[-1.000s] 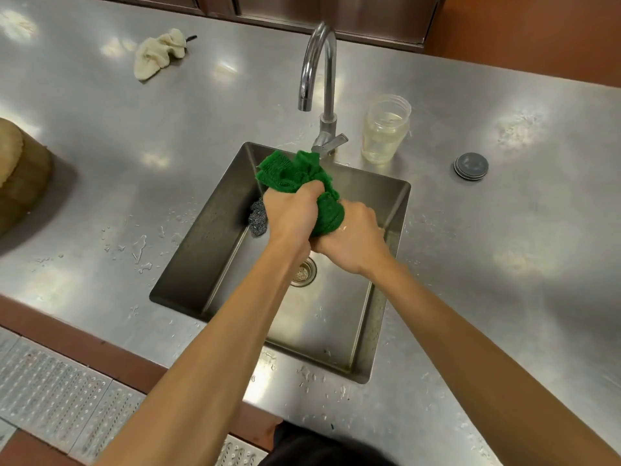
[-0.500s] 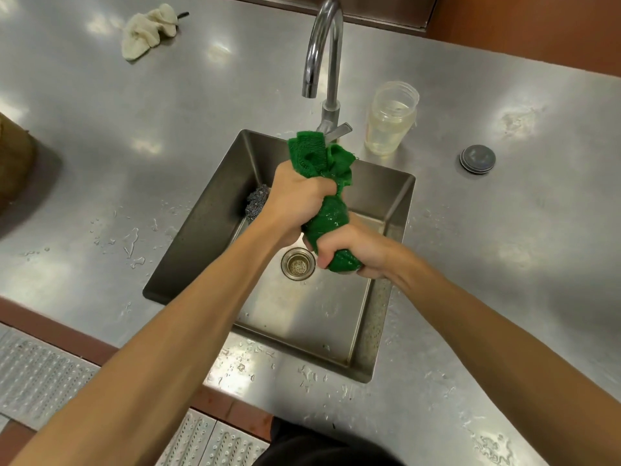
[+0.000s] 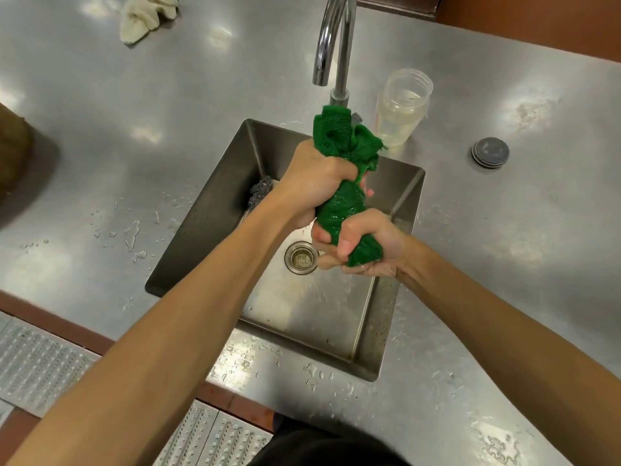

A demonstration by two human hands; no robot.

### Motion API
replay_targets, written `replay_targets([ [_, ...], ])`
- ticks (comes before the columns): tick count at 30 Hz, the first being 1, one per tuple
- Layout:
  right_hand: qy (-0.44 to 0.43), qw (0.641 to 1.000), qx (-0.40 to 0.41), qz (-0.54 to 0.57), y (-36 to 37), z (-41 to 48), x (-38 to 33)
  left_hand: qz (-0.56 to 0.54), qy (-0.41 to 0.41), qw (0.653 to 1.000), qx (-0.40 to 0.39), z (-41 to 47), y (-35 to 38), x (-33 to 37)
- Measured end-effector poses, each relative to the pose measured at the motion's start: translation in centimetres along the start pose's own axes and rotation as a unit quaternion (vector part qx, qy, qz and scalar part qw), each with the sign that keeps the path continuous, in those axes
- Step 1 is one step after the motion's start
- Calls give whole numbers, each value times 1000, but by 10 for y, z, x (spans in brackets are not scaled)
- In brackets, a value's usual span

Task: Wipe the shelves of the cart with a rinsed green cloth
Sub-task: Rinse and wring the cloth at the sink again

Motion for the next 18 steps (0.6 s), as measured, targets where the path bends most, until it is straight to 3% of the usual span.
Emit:
replay_targets([
  [2,-12,999,43,-9,-2,2,5,11,-2,1000,7,-2,-1,-3],
  [4,-14,986,148,-75,-5,1,6,28,-1,999,46,-4,-3,-7],
  [7,-40,912,343,-221,-3,-11,-4,-21,-29,980,196,-7,-13,-17],
  [10,-100,762,501,-398,-2,-23,-14,-109,-72,944,302,-12,-23,-31],
  [14,-244,536,575,-568,8,-28,7,-258,-144,915,274,-20,-27,-41],
  [16,-254,467,596,-602,10,-22,23,-294,-172,909,242,-24,-22,-40],
  [18,-216,431,614,-625,8,-14,29,-297,-189,906,236,-28,-16,-40],
])
Point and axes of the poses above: each hand's wrist, its own z-axis towards the middle knuckle, its own y-axis out of the palm, x = y × z, the point moved 3 cm from there along z, towards the middle knuckle, and after that the axes turned 12 degrees about y, right-handed, at the moved point
